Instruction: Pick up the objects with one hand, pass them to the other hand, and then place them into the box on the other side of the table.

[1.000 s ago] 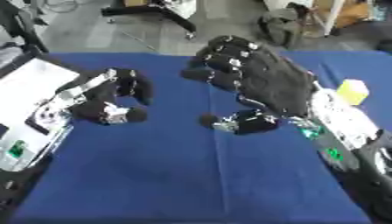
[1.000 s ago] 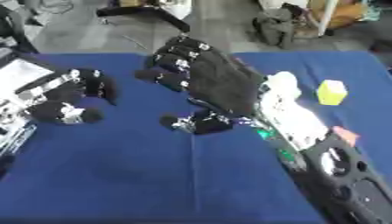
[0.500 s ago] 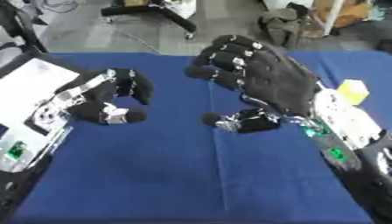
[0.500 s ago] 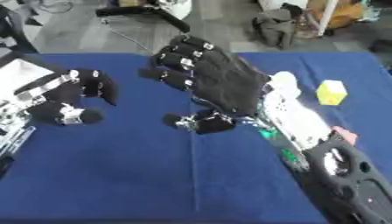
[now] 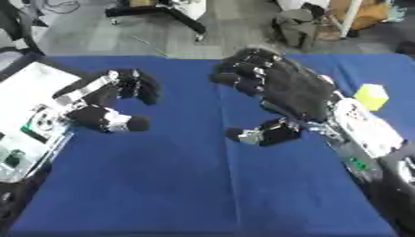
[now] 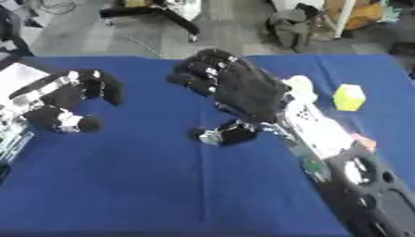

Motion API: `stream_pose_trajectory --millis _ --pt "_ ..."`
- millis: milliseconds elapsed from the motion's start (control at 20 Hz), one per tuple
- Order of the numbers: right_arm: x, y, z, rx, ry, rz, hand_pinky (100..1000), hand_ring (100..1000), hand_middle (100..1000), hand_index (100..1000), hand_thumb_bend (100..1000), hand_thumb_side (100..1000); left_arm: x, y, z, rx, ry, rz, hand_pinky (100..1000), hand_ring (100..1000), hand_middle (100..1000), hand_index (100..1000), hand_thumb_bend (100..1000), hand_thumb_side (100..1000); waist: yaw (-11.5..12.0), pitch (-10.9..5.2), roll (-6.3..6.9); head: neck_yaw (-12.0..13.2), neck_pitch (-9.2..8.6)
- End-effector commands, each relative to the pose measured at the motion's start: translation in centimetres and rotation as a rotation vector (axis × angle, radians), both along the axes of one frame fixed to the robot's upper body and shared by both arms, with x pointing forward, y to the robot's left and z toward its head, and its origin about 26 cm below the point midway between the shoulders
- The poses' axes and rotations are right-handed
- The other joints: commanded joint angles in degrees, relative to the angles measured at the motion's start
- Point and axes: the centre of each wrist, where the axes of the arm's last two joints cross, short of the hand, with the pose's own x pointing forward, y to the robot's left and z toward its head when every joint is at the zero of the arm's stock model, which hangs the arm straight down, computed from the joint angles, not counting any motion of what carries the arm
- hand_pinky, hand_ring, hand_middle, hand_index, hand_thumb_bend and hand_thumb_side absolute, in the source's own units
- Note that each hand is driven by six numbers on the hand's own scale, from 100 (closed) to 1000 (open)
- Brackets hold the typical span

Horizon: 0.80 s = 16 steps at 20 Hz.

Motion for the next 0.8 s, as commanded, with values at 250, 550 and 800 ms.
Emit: stream_pose_trajectory --millis 250,550,800 --pt "1.7 -6.2 1.0 0.059 0.215 -0.225 863 881 878 964 489 418 -0.2 0.3 1.0 0.008 -0.065 -0.024 743 690 667 771 810 480 -0.26 -0.54 -0.30 -1.14 -0.08" --pt "1.9 -10.3 1.3 0.089 0.323 -0.335 862 880 877 958 491 424 -0.2 0.4 0.5 0.007 -0.053 -0.027 740 688 664 769 805 484 -0.42 -0.34 -0.54 -1.89 -0.08" --pt "1.7 -13.3 1.0 0.036 0.401 -0.404 864 878 875 950 486 436 -0.2 0.5 0.3 0.008 -0.046 -0.023 737 686 661 768 805 485 -0.51 -0.27 -0.81 -2.10 -0.08"
